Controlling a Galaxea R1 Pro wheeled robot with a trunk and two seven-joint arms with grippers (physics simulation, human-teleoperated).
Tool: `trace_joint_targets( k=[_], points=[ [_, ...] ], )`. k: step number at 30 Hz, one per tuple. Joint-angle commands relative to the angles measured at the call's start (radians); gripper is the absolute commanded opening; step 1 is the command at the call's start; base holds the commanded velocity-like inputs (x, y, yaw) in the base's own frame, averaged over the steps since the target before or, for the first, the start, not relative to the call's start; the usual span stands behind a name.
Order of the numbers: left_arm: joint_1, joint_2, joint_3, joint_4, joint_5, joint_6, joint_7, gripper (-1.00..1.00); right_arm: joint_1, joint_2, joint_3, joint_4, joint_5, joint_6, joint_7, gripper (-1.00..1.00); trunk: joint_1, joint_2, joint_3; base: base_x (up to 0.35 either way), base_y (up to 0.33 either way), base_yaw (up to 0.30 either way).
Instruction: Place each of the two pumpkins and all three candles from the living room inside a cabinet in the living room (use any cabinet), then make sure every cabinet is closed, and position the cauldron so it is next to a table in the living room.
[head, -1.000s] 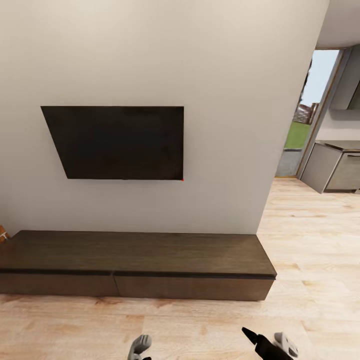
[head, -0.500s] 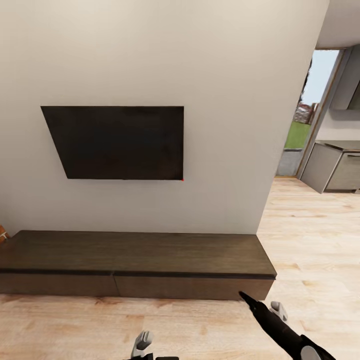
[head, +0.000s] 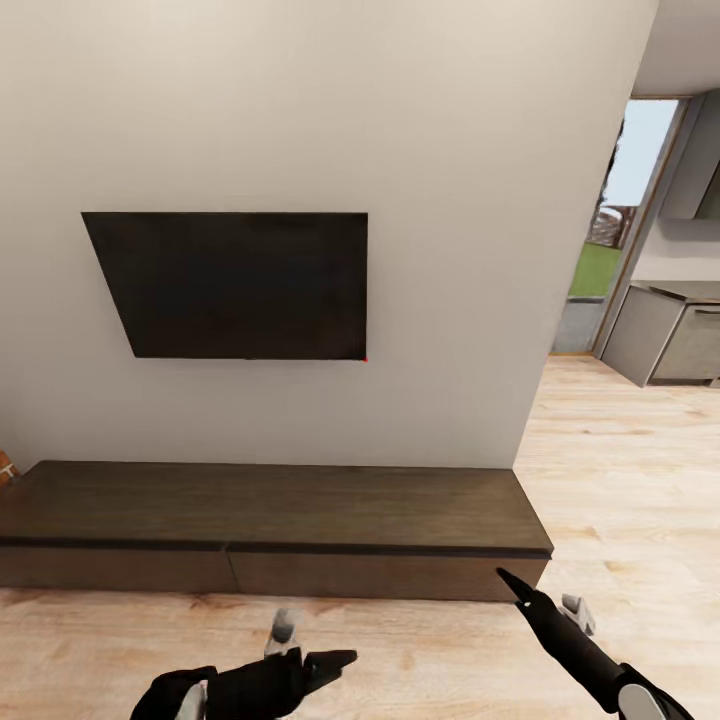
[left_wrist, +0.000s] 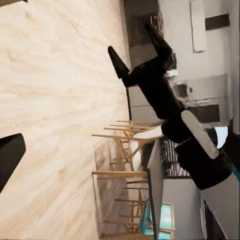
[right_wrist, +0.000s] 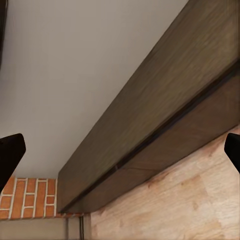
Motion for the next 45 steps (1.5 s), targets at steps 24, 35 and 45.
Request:
trace_joint_targets(
  k=[24,35,45],
  points=[
    [-0.163,0.007,0.007,-0.047,0.048,0.052,-0.017,1.0,-0.038,0.0,-0.007,0.036,-0.008,0.009,-0.004,1.0,0.001,-0.002,-0.002,0.0,0.0,0.0],
    [-0.163,0.008,0.008,-0.05,0.048,0.053,-0.017,1.0,-0.048,0.0,-0.012,0.055,-0.008,0.008,-0.005,1.0,0.001,-0.002,-0.002,0.0,0.0,0.0],
    [-0.163,0.005,0.009,-0.054,0.049,0.054,-0.019,1.0,-0.049,0.0,-0.03,0.063,-0.008,0.004,0.008,1.0,0.039,-0.072,-0.034,0.0,0.0,0.0]
  ],
)
